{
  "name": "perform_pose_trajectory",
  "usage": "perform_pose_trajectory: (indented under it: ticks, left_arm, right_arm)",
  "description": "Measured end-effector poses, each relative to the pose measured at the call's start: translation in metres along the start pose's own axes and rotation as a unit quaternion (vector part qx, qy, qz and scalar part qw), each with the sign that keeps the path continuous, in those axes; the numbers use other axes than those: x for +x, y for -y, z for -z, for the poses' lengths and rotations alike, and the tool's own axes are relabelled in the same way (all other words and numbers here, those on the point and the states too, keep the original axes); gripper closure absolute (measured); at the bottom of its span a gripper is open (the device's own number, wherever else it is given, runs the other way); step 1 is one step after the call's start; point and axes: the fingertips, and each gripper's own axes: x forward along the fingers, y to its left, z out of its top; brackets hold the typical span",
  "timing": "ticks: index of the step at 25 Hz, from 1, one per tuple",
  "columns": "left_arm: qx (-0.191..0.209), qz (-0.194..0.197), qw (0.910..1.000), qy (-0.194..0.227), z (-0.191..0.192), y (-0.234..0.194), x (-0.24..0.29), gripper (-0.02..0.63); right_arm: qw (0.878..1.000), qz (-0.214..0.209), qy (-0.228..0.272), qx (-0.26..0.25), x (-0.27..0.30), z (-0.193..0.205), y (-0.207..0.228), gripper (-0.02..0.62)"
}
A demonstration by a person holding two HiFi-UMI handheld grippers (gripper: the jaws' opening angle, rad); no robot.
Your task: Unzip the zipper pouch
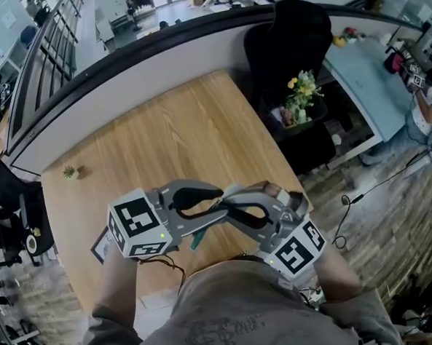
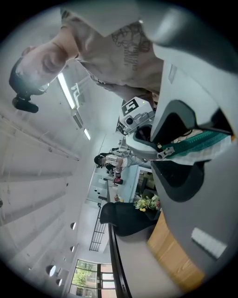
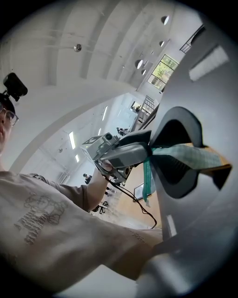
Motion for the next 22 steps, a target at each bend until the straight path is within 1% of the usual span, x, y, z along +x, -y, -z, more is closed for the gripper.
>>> perform_pose_trajectory:
  ticks: [1,5,8,9,12,16,19,22]
  left_arm:
    - [-0.001,0.002,1.0,0.0,0.001,0.002,0.001,0.497]
    - [-0.011,0.003,0.9999,0.008,0.001,0.005,0.0,0.512]
    - [-0.04,-0.001,0.9988,0.028,-0.002,0.004,-0.003,0.537]
    - [-0.048,-0.004,0.9983,0.034,-0.002,0.003,-0.004,0.557]
    - [-0.048,-0.014,0.998,0.038,-0.002,0.001,-0.002,0.566]
    - [-0.04,-0.03,0.9971,0.057,-0.006,0.002,-0.006,0.568]
    - [-0.042,-0.053,0.9947,0.077,-0.008,-0.002,-0.013,0.569]
    - [-0.051,-0.069,0.992,0.092,-0.006,-0.005,-0.017,0.569]
  right_arm:
    - [1.0,0.0,0.0,0.001,-0.001,0.0,-0.001,0.537]
    - [1.0,-0.003,-0.006,-0.003,-0.002,0.0,-0.005,0.537]
    - [1.0,-0.002,-0.014,-0.01,-0.002,0.001,-0.007,0.537]
    - [1.0,-0.001,-0.016,-0.01,-0.002,0.002,-0.007,0.537]
    - [1.0,0.004,-0.019,-0.002,-0.004,0.005,-0.008,0.537]
    - [1.0,0.01,-0.016,0.023,-0.005,0.005,-0.008,0.537]
    - [0.998,0.021,-0.007,0.057,-0.006,0.006,-0.002,0.537]
    - [0.995,0.031,0.013,0.09,-0.006,0.005,0.003,0.537]
